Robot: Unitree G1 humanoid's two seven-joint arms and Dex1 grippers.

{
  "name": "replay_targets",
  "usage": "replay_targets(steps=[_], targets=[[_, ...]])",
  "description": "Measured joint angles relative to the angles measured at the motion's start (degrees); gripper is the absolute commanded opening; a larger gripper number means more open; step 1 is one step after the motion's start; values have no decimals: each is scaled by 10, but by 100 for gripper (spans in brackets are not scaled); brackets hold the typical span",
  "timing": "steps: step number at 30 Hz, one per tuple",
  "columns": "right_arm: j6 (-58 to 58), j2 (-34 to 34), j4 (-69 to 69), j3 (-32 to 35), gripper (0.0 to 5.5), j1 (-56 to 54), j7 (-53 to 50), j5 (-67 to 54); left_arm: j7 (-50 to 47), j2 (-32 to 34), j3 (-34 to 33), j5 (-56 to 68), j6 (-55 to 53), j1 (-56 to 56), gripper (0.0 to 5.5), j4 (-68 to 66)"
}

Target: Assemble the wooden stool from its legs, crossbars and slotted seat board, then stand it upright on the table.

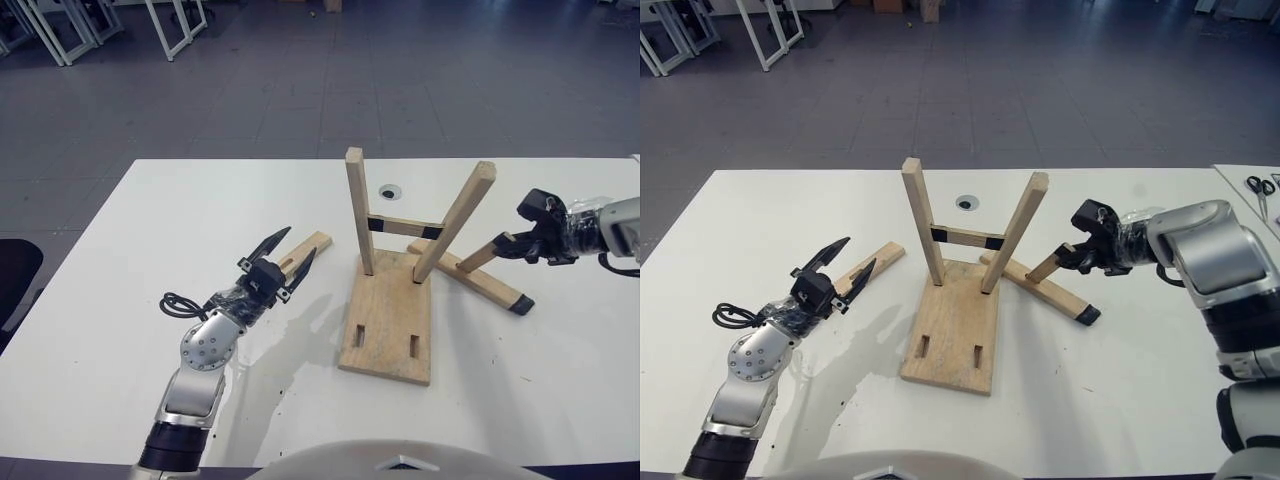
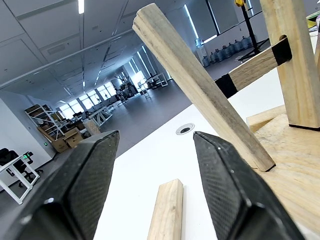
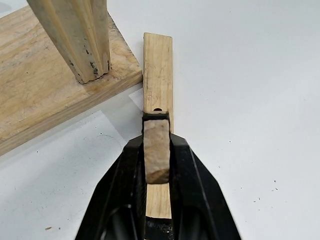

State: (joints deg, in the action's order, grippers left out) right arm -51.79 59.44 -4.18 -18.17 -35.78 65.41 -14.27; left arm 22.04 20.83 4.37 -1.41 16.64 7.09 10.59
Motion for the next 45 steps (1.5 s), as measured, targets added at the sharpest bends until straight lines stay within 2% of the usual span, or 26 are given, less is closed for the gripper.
replay_targets(steps=[8, 16, 21, 22, 27, 33, 37, 42, 45], targets=[[-28, 12, 27, 22, 41, 7, 21, -4, -11, -9, 2, -3, -2, 24, 271, 12], [-15, 53, 64, 62, 41, 35, 22, -6, -9, -9, 4, -2, -2, 23, 271, 12], [-80, 4, 52, 117, 41, 84, -56, -23, -2, -7, 5, 0, -2, 14, 271, 8], [-93, 0, 59, 131, 78, 94, -67, -29, 0, -6, 5, 0, -2, 12, 271, 8], [-127, -26, 89, 164, 181, 116, -110, -46, 1, -6, 5, 1, -2, 12, 271, 4], [-154, -49, 153, 232, 181, 99, -184, -62, 1, -6, 3, 1, -2, 13, 271, -3], [-158, -118, 176, 302, 181, 46, -257, -81, 1, -5, 0, 1, -2, 13, 271, -8], [-73, -183, 179, 347, 181, 47, -353, -61, 6, -4, -1, 3, -2, 11, 271, -14], [-23, -251, 231, 399, 181, 117, -414, -60, 13, 0, -1, 7, -2, 6, 271, -14]])
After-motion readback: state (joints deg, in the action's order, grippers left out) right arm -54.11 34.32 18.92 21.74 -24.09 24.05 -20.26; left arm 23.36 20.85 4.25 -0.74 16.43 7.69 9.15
